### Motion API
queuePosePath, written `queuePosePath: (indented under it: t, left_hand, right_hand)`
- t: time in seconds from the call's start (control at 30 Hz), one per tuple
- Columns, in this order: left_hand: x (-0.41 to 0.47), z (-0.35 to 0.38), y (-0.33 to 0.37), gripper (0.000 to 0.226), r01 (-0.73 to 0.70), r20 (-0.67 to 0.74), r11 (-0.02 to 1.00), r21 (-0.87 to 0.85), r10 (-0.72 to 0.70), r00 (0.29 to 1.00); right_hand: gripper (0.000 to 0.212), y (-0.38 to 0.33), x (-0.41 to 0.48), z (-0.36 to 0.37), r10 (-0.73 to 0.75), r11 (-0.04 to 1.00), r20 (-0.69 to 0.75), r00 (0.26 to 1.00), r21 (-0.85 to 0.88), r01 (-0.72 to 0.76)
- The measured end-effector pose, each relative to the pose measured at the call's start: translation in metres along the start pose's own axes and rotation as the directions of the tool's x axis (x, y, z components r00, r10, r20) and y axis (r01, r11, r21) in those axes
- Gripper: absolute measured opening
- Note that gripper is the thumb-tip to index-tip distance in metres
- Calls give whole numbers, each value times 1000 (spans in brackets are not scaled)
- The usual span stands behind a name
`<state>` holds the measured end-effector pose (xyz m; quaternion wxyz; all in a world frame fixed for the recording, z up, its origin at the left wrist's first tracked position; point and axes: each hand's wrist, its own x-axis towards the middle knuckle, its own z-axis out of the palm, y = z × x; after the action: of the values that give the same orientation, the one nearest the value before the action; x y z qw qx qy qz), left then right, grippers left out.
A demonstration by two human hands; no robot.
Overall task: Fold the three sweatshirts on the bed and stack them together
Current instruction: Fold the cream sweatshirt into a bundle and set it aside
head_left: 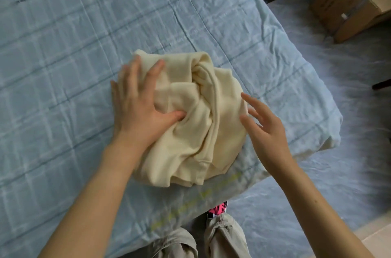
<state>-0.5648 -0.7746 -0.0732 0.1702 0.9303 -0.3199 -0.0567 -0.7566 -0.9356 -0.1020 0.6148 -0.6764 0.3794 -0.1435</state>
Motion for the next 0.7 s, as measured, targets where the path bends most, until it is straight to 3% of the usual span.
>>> queuePosePath:
  t: [0.03, 0.17, 0.3, 0.37, 0.4, 0.47, 0.5, 0.57, 0.63, 0.7]
  left_hand:
    - [0, 7, 3, 107, -8, 49, 1000, 11, 8, 999]
    - [-17, 46, 37, 93, -309, 81, 919, 243, 299, 951]
    - [-5, 53, 46, 88, -235, 136, 921, 310, 201, 970]
    - [-5, 45, 39, 83, -237, 132, 954, 184, 216, 968]
    - [-7, 39, 34, 77, -242, 106, 970, 14, 240, 965]
    - [-7, 22, 17, 61, -191, 23, 900, -393, 217, 976]
    - [-6, 17, 4, 55, -175, -22, 849, -499, 189, 982]
    - [-9, 18, -22, 56, -170, -83, 897, -407, 149, 985]
    - [-21, 32, -37, 73, -50, 11, 957, -285, 55, 998]
    - [-33, 48, -39, 84, 46, 104, 928, -371, -8, 995]
  right_hand:
    - [41, -5, 0, 0, -28, 998, -29, 999, -49, 27]
    - [40, -29, 2, 10, -264, 940, -140, 954, -257, 222]
    - [44, -42, 21, 33, -371, 890, -54, 927, -308, 338]
    - [47, -39, 32, 48, -300, 926, -14, 954, -245, 288]
    - [48, -34, 35, 56, -263, 939, 6, 965, -227, 257]
    - [50, -22, 40, 68, -264, 910, 43, 964, -320, 264]
    - [50, -13, 42, 71, -296, 869, 58, 953, -399, 294]
    - [53, 4, 46, 71, -358, 798, 58, 932, -499, 338]
    - [54, 20, 53, 69, -397, 774, 48, 916, -519, 363]
    - [54, 31, 56, 69, -429, 747, 57, 901, -539, 390]
